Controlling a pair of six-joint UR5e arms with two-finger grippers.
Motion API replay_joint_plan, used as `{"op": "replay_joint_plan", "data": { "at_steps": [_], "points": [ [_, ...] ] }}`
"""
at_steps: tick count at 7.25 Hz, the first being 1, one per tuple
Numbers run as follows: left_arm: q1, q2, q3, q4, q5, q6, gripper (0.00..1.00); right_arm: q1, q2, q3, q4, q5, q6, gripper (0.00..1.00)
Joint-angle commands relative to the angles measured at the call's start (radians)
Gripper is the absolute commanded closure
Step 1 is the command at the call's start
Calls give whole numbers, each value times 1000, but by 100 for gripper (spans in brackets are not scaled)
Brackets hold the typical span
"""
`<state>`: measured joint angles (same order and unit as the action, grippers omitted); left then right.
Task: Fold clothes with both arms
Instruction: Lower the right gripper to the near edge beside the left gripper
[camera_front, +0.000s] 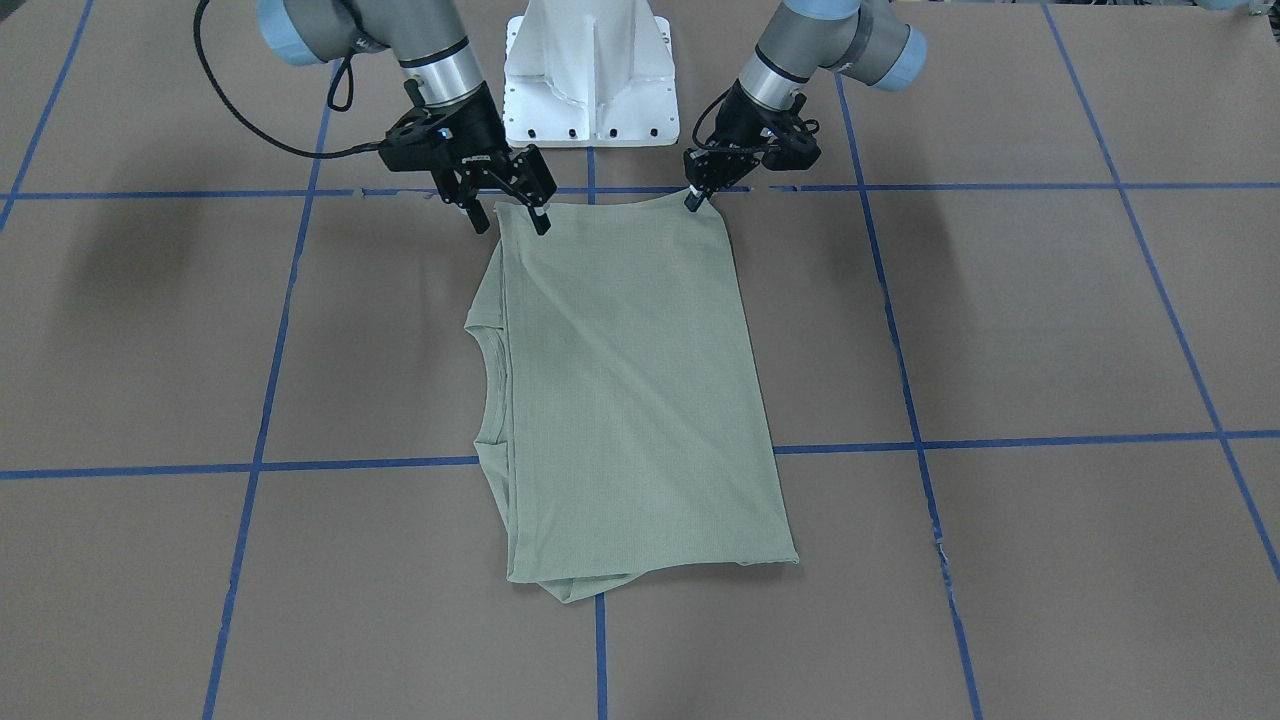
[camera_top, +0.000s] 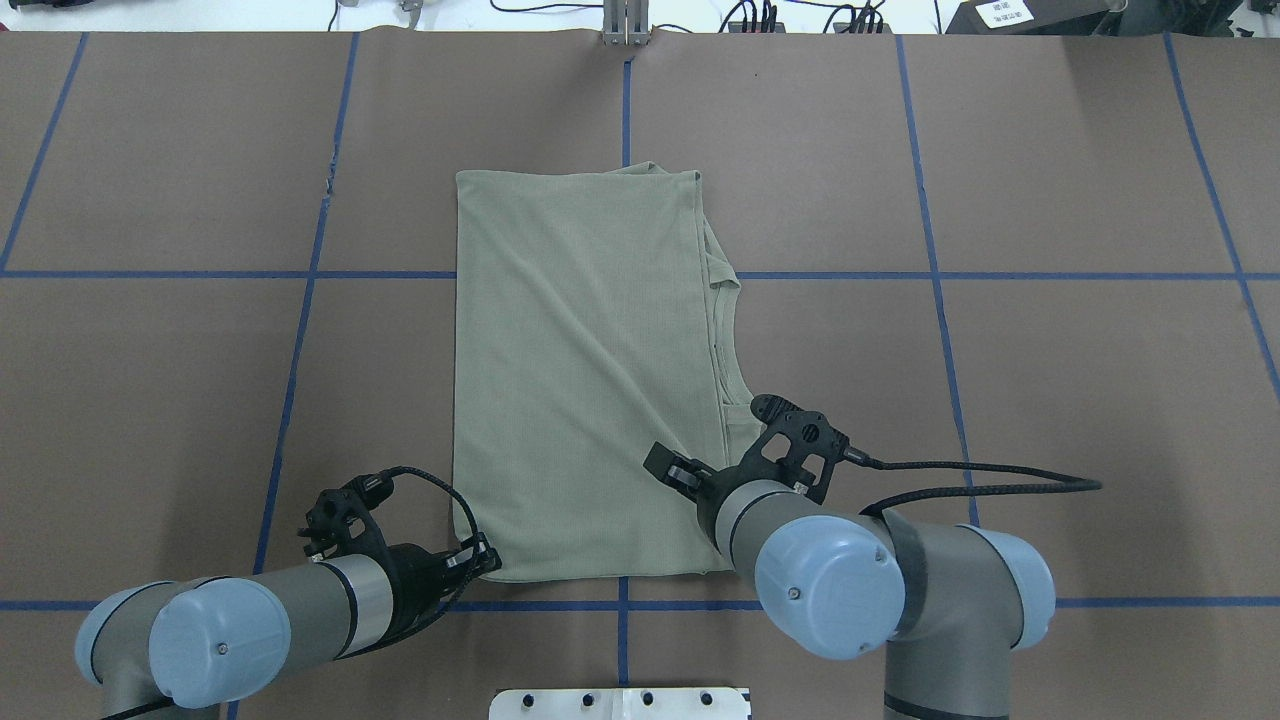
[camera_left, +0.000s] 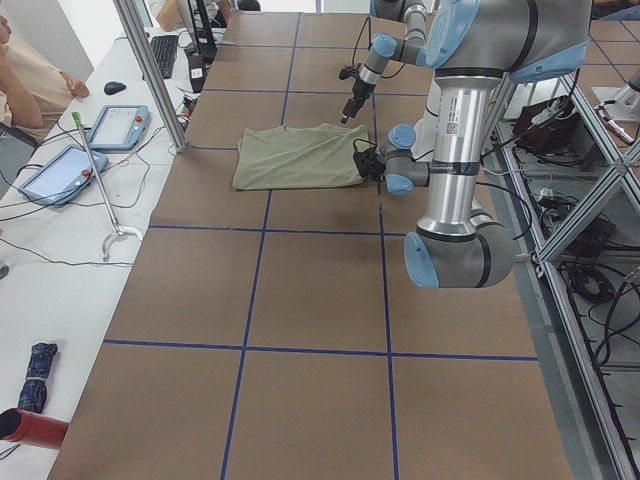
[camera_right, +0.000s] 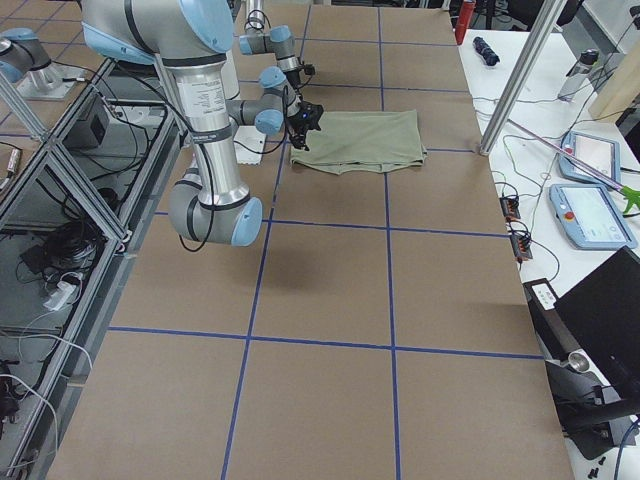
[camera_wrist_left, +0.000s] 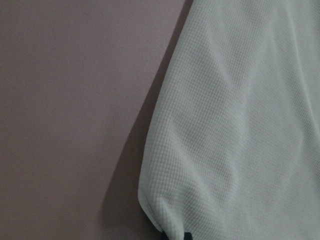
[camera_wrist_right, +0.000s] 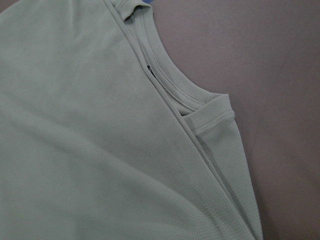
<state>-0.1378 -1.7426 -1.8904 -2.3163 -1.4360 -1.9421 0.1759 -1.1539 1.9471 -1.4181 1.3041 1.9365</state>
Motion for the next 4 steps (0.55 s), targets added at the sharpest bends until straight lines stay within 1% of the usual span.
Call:
{"op": "replay_joint_plan", "data": {
  "at_steps": [1, 4],
  "points": [
    [0, 0, -1, 0, 0, 0, 100, -32, 8, -59, -22, -31, 16, 1],
    [-2, 0, -1, 0, 0, 0, 100, -58, 2, -74, -21, -51, 18, 1]
  ]
}}
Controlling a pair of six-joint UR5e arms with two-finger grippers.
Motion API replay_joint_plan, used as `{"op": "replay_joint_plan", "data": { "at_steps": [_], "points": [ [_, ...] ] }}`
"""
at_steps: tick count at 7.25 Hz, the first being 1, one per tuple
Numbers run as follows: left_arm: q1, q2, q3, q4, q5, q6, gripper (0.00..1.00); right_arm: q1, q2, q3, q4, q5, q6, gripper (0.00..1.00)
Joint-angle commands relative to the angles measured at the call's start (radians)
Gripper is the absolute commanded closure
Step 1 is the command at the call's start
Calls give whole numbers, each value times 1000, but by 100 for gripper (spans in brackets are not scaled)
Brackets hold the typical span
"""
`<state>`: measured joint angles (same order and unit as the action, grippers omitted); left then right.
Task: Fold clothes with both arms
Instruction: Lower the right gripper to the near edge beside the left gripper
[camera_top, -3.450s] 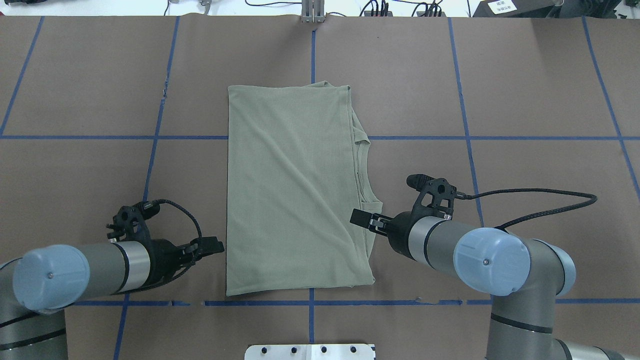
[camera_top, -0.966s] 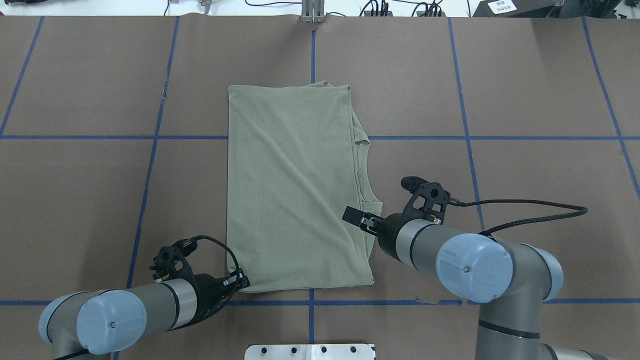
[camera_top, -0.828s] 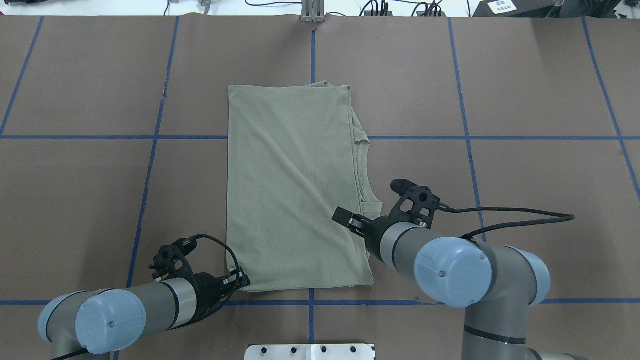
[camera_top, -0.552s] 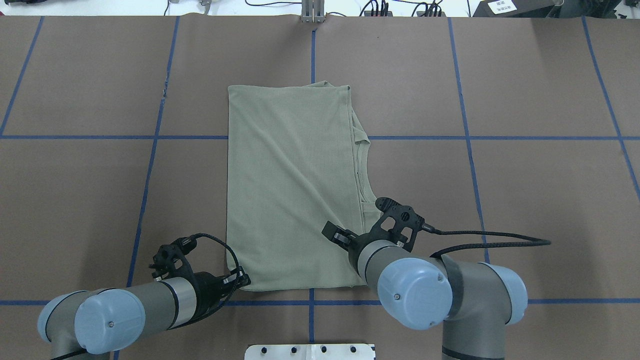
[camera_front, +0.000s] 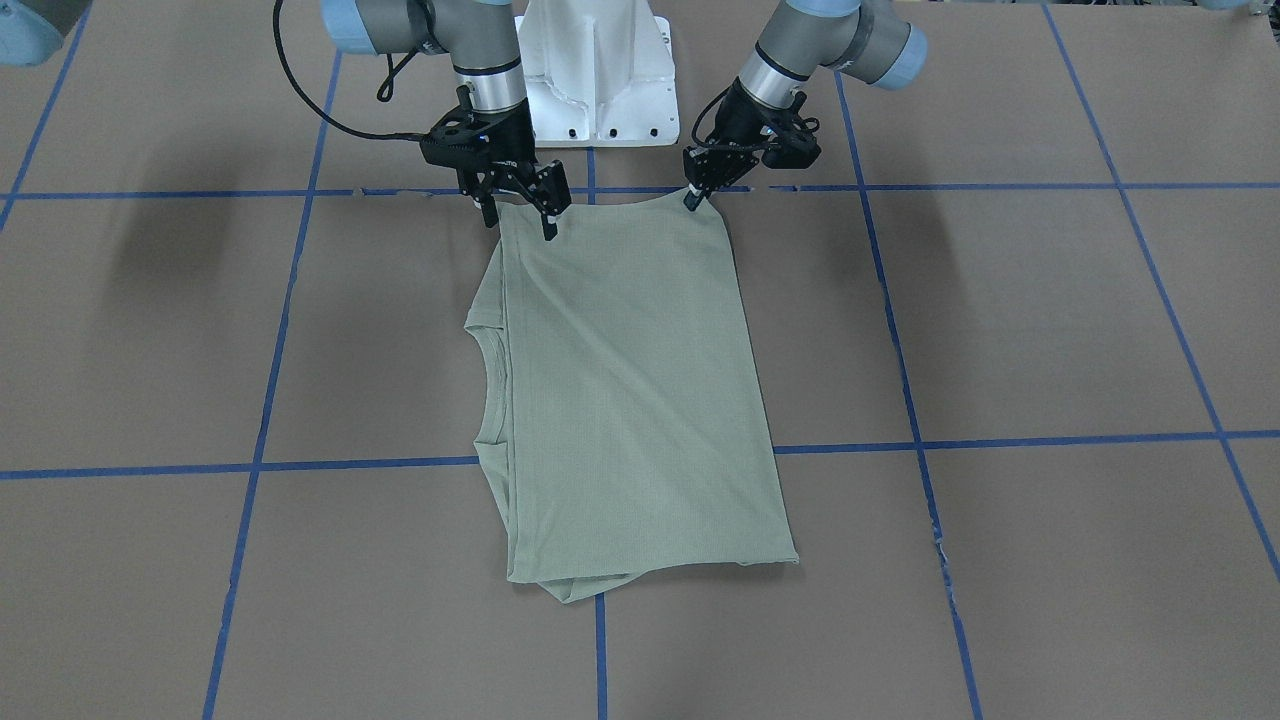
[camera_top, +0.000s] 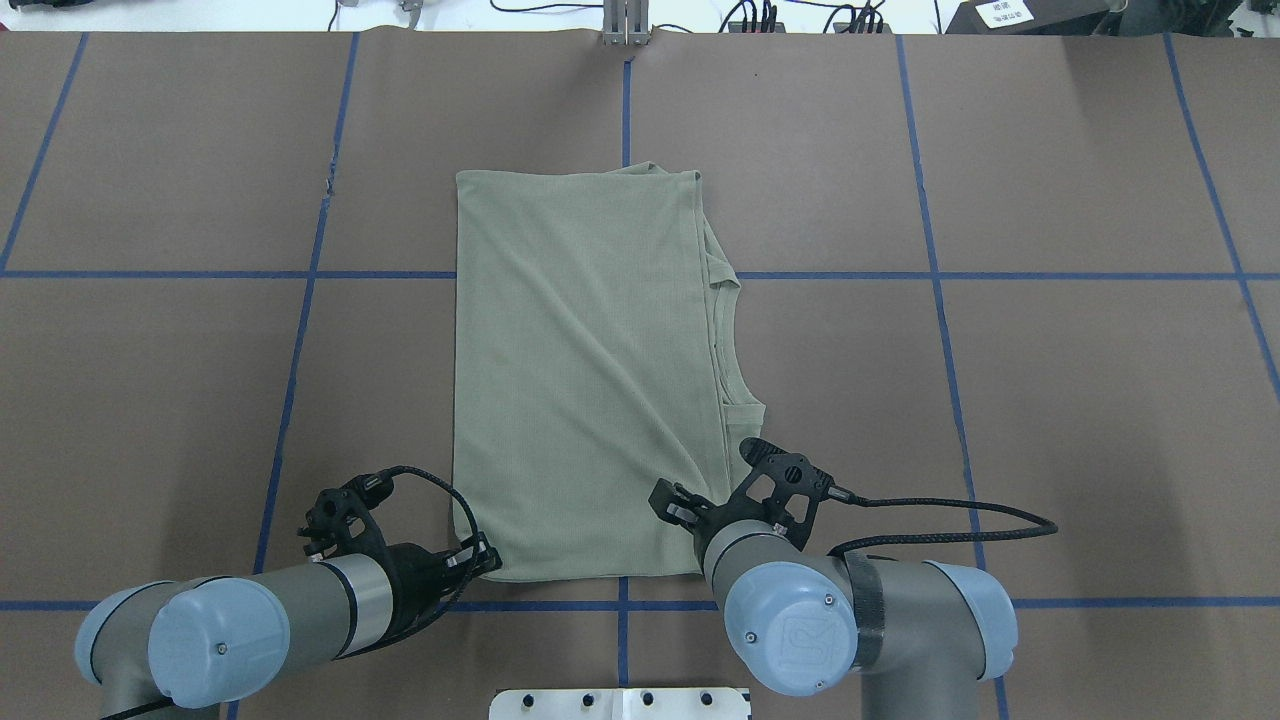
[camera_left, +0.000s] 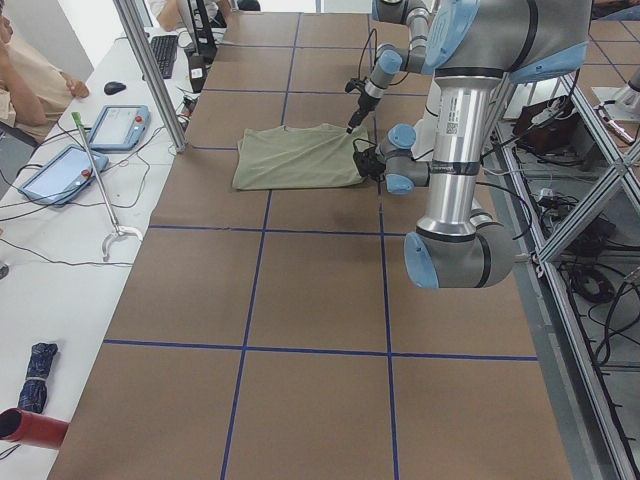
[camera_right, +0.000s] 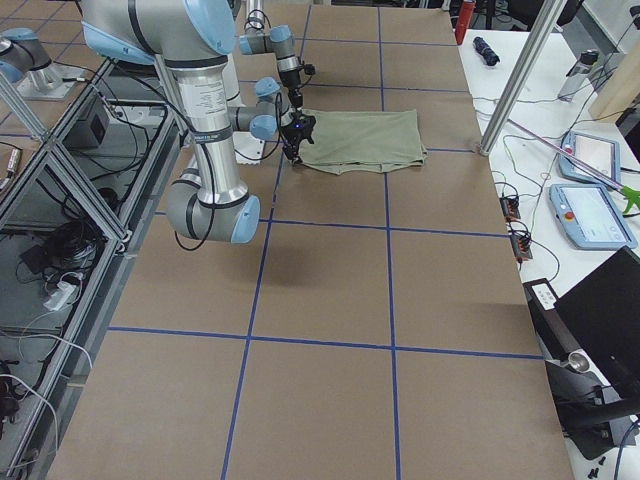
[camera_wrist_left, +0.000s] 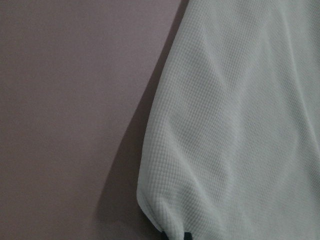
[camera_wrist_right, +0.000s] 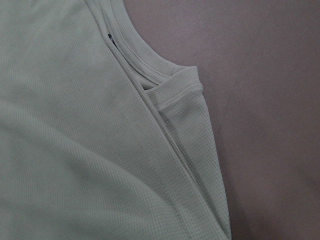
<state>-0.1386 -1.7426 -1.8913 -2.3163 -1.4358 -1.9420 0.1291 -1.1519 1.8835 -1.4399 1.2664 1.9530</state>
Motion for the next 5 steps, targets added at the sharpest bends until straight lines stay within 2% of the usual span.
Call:
{"op": "replay_joint_plan", "data": {
  "at_steps": [1, 3, 4, 5],
  "points": [
    [-2, 0, -2, 0, 0, 2, 100, -13, 0, -17, 3, -13, 1, 2],
    [-3, 0, -2, 0, 0, 2, 100, -14, -2, -23, 1, -21, 14, 13],
    [-3, 0, -2, 0, 0, 2, 100, -14, -2, -26, 1, -28, 14, 23],
    [-3, 0, -2, 0, 0, 2, 100, -14, -3, -32, 1, -30, 14, 26]
  ]
}}
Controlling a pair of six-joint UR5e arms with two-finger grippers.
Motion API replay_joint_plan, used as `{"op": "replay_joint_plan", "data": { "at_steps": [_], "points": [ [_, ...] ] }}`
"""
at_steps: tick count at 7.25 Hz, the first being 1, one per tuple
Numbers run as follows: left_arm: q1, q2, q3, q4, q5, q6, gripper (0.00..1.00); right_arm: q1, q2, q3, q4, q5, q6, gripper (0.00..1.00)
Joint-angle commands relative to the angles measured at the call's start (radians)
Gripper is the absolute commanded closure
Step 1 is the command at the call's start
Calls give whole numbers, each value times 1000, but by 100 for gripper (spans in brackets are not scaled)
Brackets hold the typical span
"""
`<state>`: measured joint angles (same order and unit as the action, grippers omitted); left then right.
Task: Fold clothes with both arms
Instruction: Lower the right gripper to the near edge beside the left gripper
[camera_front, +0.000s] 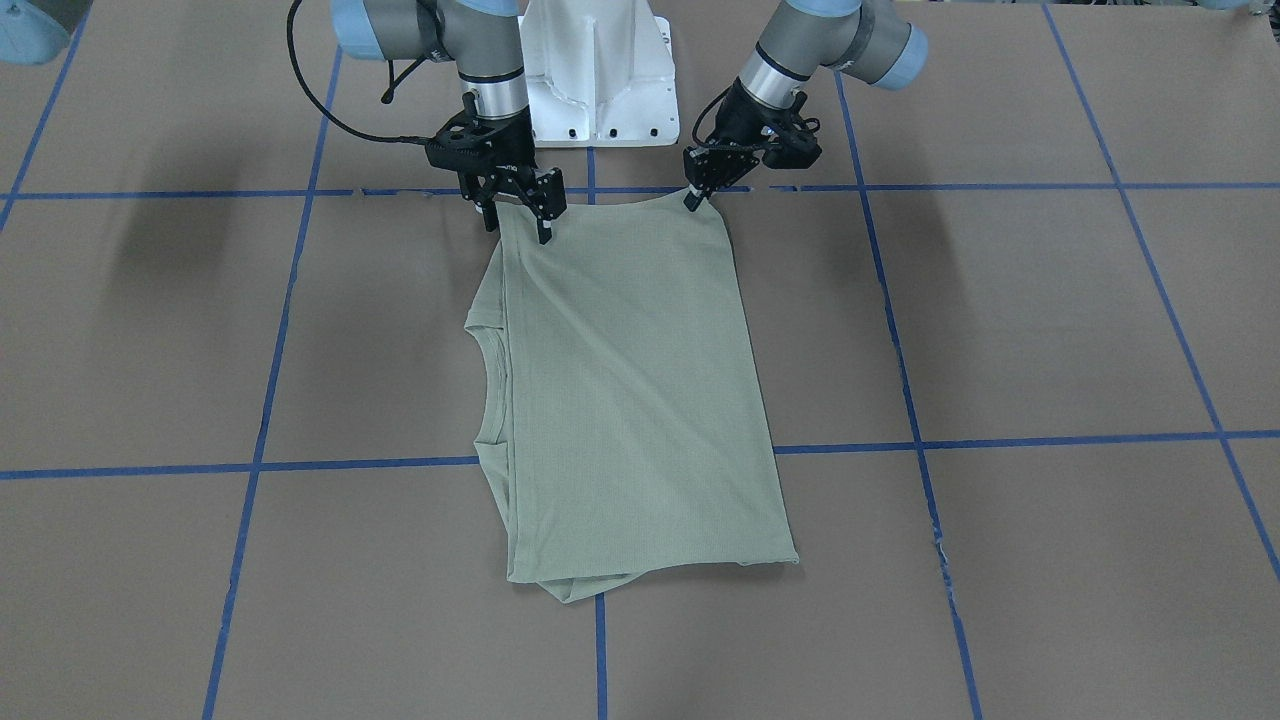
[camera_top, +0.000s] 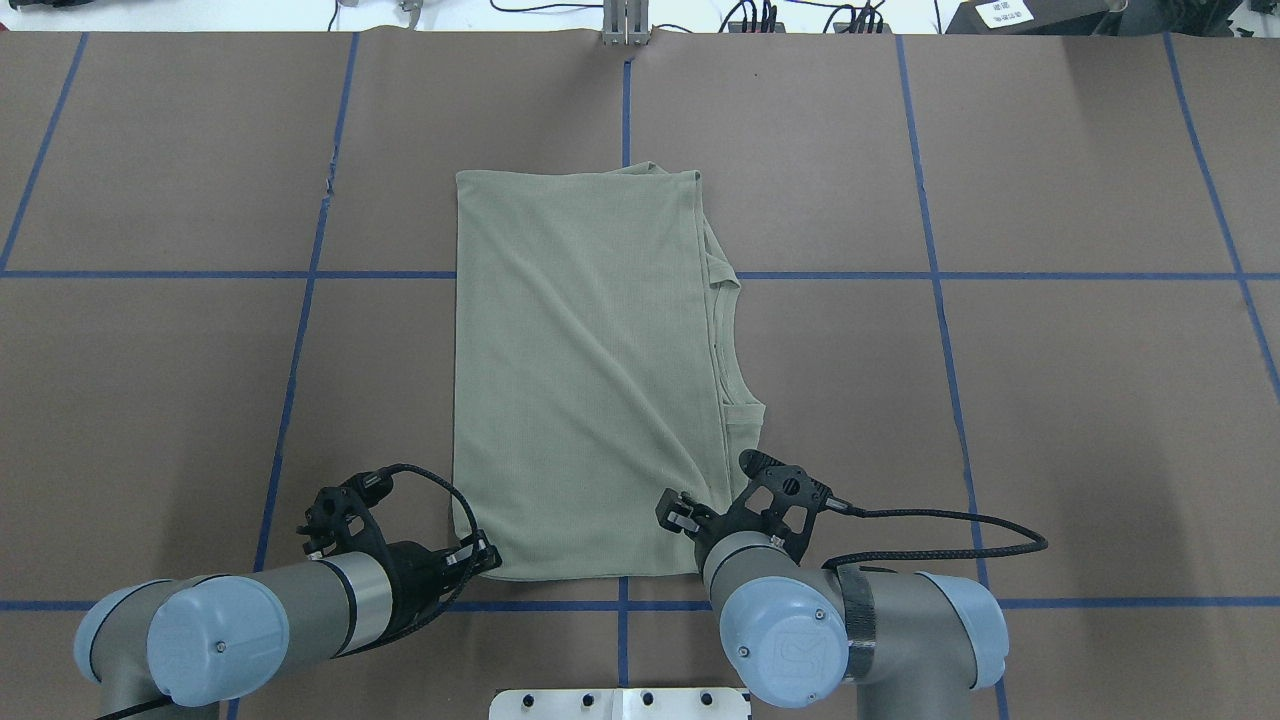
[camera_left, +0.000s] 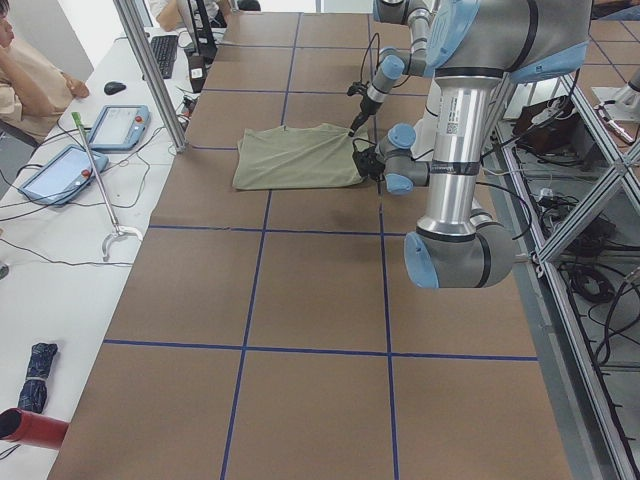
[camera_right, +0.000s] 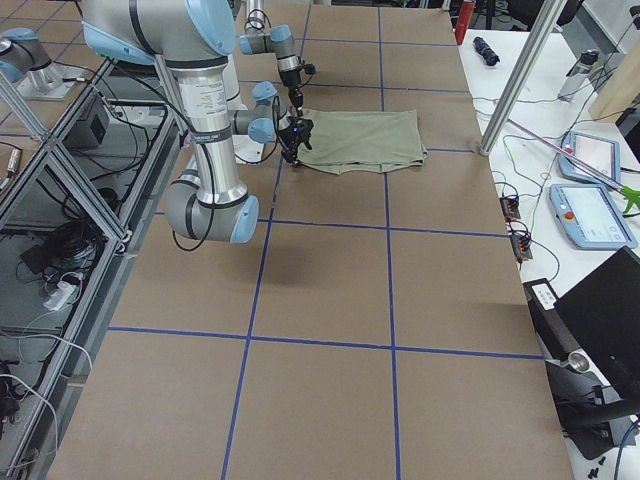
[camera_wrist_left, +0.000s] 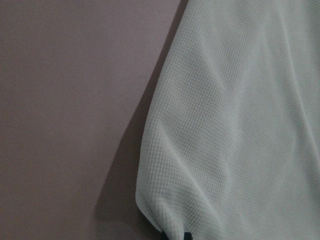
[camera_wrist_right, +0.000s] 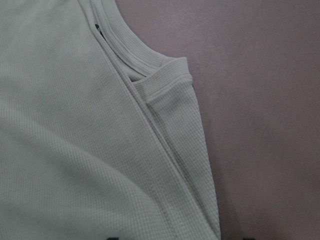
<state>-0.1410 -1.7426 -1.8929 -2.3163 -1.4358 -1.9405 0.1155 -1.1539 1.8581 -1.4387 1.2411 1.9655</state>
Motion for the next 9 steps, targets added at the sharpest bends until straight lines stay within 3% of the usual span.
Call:
{"op": "replay_joint_plan", "data": {
  "at_steps": [1, 2, 3, 4, 8, 9],
  "points": [
    [0, 0, 0, 0, 0, 0, 100, -2, -1, -8, 0, -5, 1, 26],
    [0, 0, 0, 0, 0, 0, 100, -5, -1, -8, 0, -8, 1, 26],
    [0, 0, 0, 0, 0, 0, 100, -8, 0, -8, 0, -17, 3, 40],
    [0, 0, 0, 0, 0, 0, 100, -8, -1, -5, 0, -15, 1, 98],
    [0, 0, -3, 0, 0, 6, 100, -11, 2, 15, -2, -34, -5, 100],
    [-8, 11, -43, 0, -12, 17, 100, -8, -6, 68, -11, -31, -8, 100]
  ]
}}
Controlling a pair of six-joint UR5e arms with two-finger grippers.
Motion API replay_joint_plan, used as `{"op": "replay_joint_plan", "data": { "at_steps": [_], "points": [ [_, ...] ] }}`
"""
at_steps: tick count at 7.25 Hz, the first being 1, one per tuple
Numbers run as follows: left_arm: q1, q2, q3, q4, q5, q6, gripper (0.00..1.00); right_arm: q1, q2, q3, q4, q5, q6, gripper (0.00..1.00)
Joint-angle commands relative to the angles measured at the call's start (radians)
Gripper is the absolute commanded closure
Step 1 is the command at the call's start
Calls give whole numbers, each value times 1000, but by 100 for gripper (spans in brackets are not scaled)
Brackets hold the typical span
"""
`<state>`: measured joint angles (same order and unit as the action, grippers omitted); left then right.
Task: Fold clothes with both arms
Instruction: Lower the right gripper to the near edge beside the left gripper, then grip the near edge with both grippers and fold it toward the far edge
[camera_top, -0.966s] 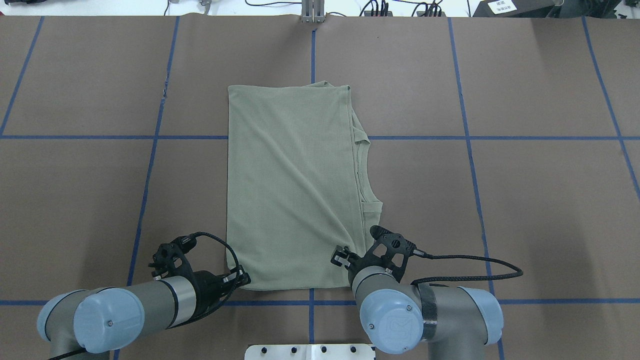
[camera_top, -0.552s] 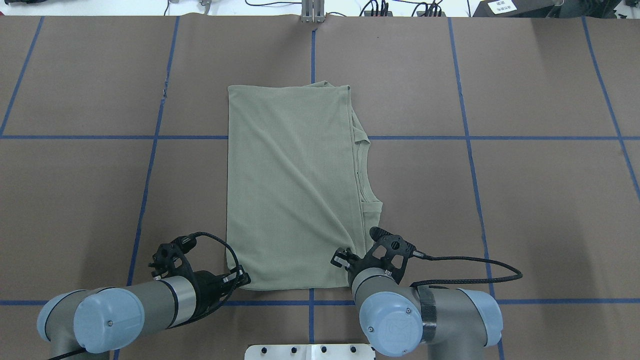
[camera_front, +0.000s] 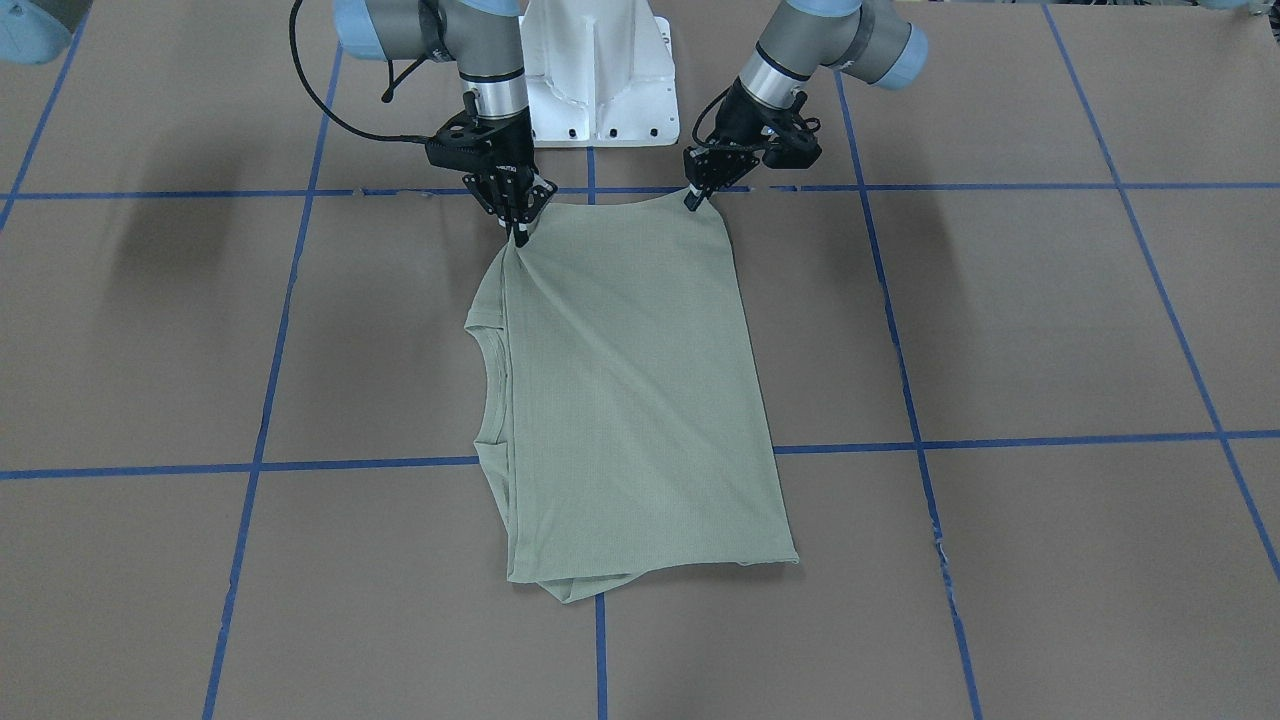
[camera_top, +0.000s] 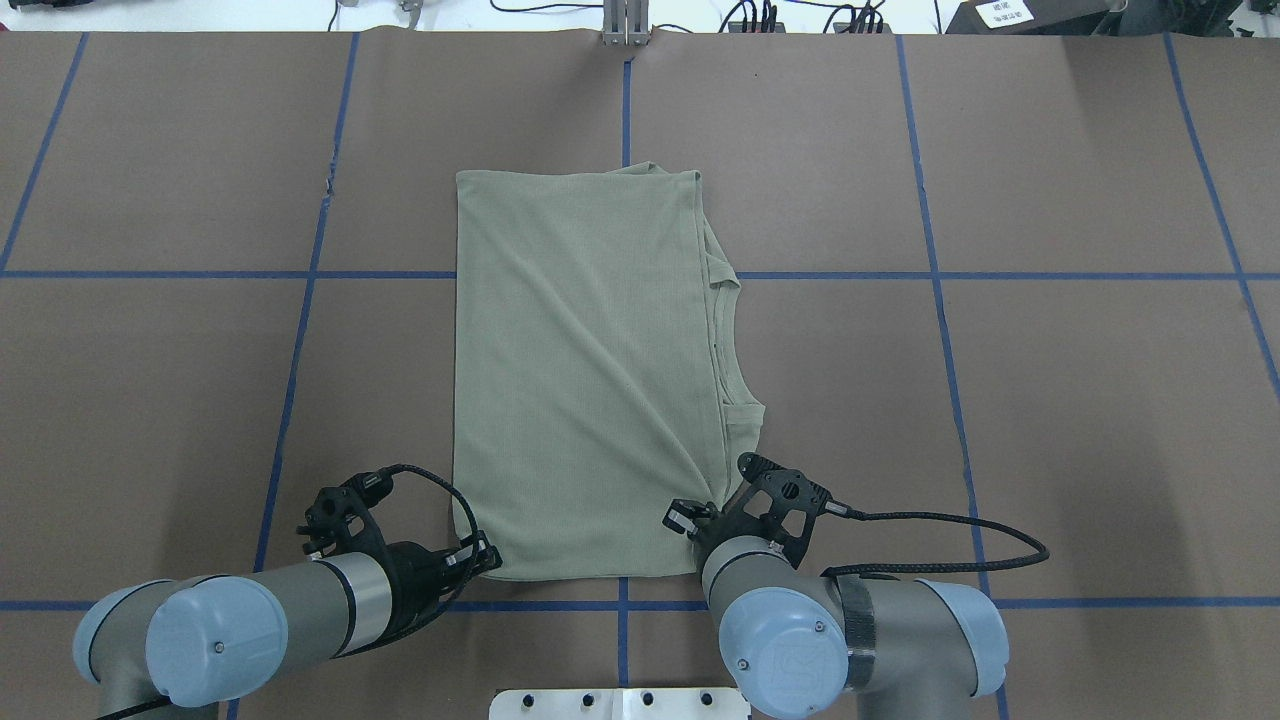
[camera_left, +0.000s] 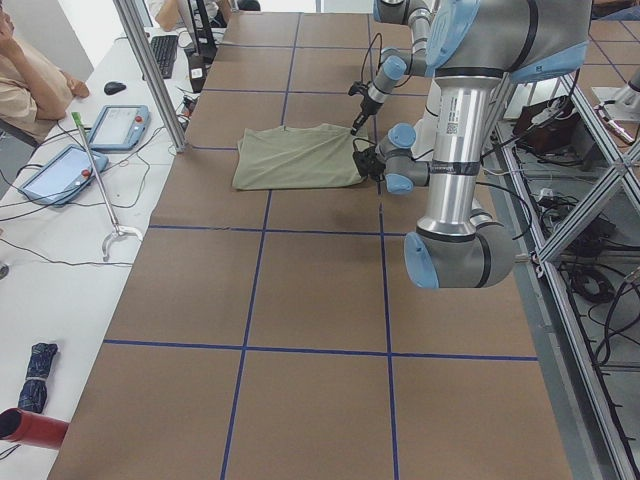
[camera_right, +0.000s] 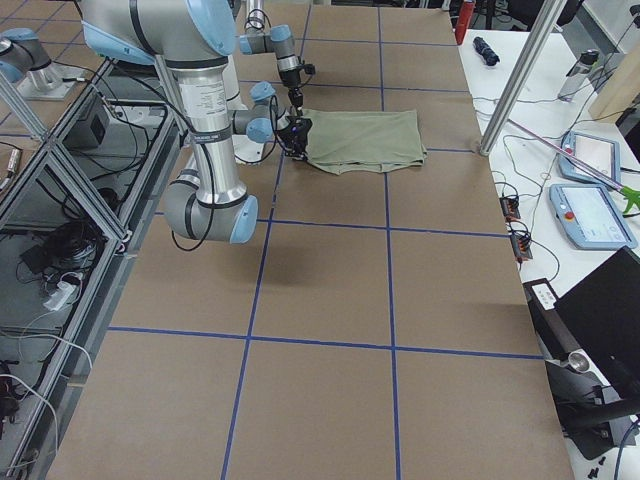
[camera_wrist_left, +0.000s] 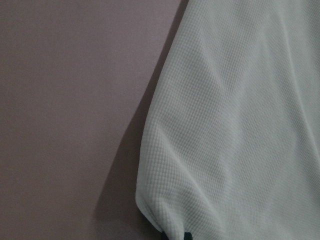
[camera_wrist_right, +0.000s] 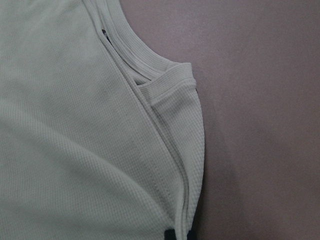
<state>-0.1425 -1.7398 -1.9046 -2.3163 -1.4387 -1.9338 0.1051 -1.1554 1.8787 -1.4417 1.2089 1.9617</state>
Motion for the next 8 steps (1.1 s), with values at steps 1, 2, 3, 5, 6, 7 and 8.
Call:
{"op": "replay_joint_plan", "data": {
  "at_steps": [1, 2, 3, 5, 6, 7, 8],
  "points": [
    [-12, 43, -138, 56, -37, 10, 100, 4, -3, 128, -66, 1, -6, 100],
    [-12, 49, -324, 260, -104, 10, 100, -24, 0, 261, -195, 3, -6, 100],
    [-12, 39, -505, 448, -144, 10, 100, -56, 5, 413, -335, 4, -6, 100],
    [-32, -10, -585, 586, -200, 13, 100, -68, 29, 491, -428, 11, -9, 100],
    [-55, -58, -527, 588, -197, 101, 100, -30, 46, 431, -425, 11, -51, 100],
    [-133, -81, -481, 589, -204, 199, 100, 40, 104, 363, -398, 18, -129, 100],
    [-196, -79, -469, 591, -206, 279, 100, 113, 111, 302, -335, 67, -171, 100]
  ]
}}
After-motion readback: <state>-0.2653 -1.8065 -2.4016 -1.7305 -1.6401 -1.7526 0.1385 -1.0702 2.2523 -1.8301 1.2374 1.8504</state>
